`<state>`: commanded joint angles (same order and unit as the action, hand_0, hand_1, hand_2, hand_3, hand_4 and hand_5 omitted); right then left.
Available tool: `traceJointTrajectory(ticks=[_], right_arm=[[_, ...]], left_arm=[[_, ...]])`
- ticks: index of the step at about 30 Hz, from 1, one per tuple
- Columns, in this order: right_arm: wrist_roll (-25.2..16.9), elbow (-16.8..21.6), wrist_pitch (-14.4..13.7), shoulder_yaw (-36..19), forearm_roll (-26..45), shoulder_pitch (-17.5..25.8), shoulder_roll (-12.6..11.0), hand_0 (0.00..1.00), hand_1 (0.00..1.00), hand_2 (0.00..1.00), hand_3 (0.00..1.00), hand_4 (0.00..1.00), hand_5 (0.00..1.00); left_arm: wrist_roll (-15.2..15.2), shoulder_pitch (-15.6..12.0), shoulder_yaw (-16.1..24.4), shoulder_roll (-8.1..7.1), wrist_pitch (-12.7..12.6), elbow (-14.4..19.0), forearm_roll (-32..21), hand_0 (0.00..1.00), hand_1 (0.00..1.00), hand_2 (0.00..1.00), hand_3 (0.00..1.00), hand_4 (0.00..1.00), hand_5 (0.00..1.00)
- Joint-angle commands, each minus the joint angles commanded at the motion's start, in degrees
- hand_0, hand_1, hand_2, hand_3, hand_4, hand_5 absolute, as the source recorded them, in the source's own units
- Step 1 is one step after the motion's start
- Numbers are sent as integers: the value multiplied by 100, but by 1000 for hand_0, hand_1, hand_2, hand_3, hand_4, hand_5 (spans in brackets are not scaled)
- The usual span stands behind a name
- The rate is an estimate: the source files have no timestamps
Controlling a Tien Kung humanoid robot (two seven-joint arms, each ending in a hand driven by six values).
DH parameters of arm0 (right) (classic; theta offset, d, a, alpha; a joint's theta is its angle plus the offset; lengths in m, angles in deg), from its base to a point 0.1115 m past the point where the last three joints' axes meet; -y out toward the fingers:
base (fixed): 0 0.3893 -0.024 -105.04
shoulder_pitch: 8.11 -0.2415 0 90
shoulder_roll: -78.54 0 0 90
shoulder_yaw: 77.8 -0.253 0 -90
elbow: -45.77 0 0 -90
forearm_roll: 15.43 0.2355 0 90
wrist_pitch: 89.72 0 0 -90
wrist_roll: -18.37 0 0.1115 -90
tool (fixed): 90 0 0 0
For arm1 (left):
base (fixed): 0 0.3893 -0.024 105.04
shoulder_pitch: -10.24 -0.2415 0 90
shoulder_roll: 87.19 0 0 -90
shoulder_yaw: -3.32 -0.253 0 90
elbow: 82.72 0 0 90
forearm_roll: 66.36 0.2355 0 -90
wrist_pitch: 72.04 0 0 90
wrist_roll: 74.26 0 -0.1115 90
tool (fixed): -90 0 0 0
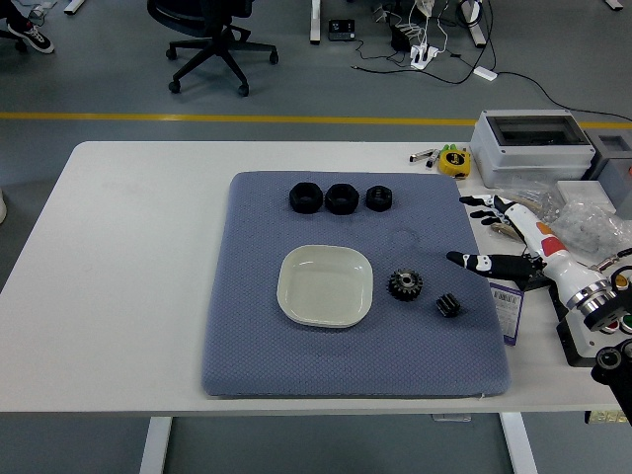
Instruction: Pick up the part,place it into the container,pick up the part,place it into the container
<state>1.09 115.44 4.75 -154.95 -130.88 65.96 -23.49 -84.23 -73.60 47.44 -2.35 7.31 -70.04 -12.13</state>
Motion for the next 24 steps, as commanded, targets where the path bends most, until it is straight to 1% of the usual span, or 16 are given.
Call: traceJointTrajectory(ticks=[2,6,7,8,12,13,18,19,24], right_arm=[[-1,0,18,11,-149,2,-3,673,699,762,789,998,374],[4,30,141,115,-1061,39,-40,673,699,762,789,998,374],[4,60,179,156,-1300,55,-56,644,677,741,755,998,377],[4,78,202,175,-1455,65,-65,644,677,741,755,998,377],[21,123,263,230,-1455,100,-87,644,677,741,755,998,377],[27,118,258,245,-1455,100,-90,590,650,712,729,998,369],[52,62,236,343,-1455,80,-82,590,650,712,729,998,369],[54,45,226,366,-1455,73,-77,519,596,656,655,998,354],[67,-85,122,481,-1455,28,-63,519,596,656,655,998,354]], left_arm=[[0,0,1,0,0,0,2,730,705,747,608,712,679],[-3,1,5,-3,1,0,11,730,705,747,608,712,679],[-5,-1,15,-2,0,0,18,730,704,747,607,713,679],[-7,-1,22,-3,0,0,26,730,704,747,607,713,679],[-12,-5,34,-10,2,1,48,730,704,747,607,713,679],[-15,-7,46,-10,2,0,62,730,704,748,607,713,679],[-28,-23,76,-12,6,2,109,730,704,748,607,713,679],[-33,-26,83,-12,8,3,123,730,704,747,607,711,678],[-49,-47,110,-11,14,6,172,730,704,747,607,711,678]])
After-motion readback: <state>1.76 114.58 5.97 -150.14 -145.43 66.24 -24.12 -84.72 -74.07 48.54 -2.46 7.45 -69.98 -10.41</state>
